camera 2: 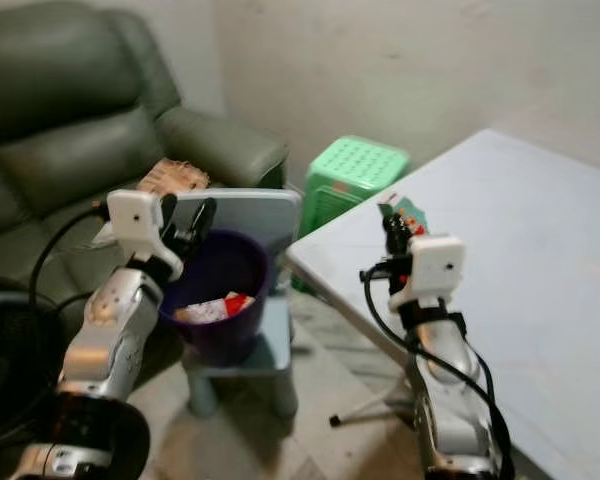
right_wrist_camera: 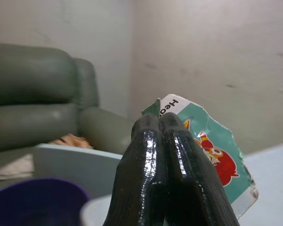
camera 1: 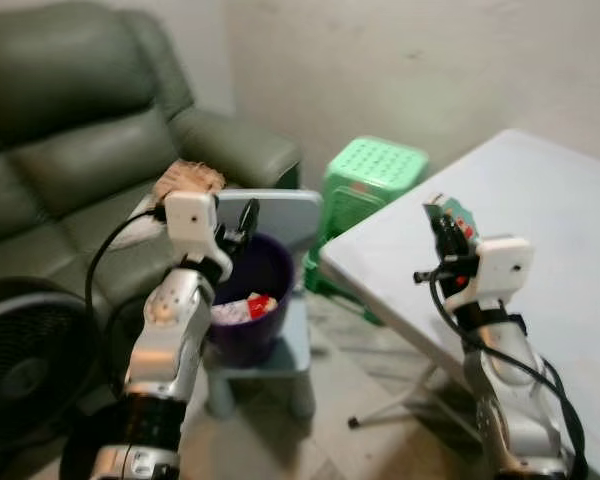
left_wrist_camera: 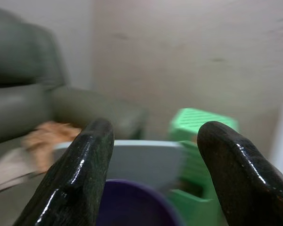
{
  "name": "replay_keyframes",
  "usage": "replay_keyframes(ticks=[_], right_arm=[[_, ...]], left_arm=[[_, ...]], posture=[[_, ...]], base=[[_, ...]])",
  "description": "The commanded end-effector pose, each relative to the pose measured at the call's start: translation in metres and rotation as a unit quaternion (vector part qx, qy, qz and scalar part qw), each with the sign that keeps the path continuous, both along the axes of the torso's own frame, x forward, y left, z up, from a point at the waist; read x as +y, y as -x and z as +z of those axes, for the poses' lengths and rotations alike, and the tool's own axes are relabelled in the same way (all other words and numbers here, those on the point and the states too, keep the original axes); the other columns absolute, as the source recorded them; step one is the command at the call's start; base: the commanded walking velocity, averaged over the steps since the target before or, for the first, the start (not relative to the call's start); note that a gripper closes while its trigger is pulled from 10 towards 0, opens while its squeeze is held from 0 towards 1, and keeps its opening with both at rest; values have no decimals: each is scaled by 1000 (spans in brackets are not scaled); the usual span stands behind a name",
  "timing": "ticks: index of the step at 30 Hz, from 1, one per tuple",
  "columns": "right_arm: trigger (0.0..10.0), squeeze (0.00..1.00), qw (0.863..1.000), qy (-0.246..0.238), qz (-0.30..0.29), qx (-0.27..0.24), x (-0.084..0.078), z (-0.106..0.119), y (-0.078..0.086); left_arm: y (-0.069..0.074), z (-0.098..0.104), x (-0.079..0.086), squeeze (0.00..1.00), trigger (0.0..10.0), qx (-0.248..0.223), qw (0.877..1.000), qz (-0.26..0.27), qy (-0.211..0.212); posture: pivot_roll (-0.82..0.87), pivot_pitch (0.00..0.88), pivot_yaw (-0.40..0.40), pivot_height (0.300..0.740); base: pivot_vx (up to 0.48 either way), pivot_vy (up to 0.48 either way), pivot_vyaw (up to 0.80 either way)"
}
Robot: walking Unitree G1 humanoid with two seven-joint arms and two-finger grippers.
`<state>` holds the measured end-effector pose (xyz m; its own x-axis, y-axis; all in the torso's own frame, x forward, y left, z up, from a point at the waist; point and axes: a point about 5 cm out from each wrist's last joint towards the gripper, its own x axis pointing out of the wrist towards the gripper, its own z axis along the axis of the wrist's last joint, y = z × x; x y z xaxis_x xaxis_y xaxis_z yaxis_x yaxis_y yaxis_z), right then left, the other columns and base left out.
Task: Picking trash to rubbish bin
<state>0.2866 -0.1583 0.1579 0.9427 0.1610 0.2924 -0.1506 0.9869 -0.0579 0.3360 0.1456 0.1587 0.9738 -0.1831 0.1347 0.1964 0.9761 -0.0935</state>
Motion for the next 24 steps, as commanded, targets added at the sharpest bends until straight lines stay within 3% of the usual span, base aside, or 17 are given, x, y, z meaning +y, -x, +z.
replay_keyframes(ticks=[1,11,19,22,24], right_arm=[[10000,0,1000,8,-10,8,-8,-2,-1],[10000,0,1000,17,-2,12,-8,-4,-1],[10000,0,999,24,7,20,-9,-6,-3],[10000,0,999,21,8,24,-10,-7,-4],[10000,0,999,0,12,36,-11,-9,-5]], left_arm=[[-2,2,-5,0,10000,-2,1000,2,1],[-1,-1,-12,0,10000,9,1000,-1,-11],[2,-6,-23,0,10000,3,999,-21,-48],[3,-9,-26,0,10000,7,998,-27,-48],[10,-12,-38,0,10000,-2,995,-68,-71]], posture=[[59,15,2,740],[61,6,-6,740],[60,0,-13,740],[60,0,-15,740],[60,0,-19,740]], base=[[0,311,800],[0,31,800],[0,0,800],[0,0,0],[0,0,0]])
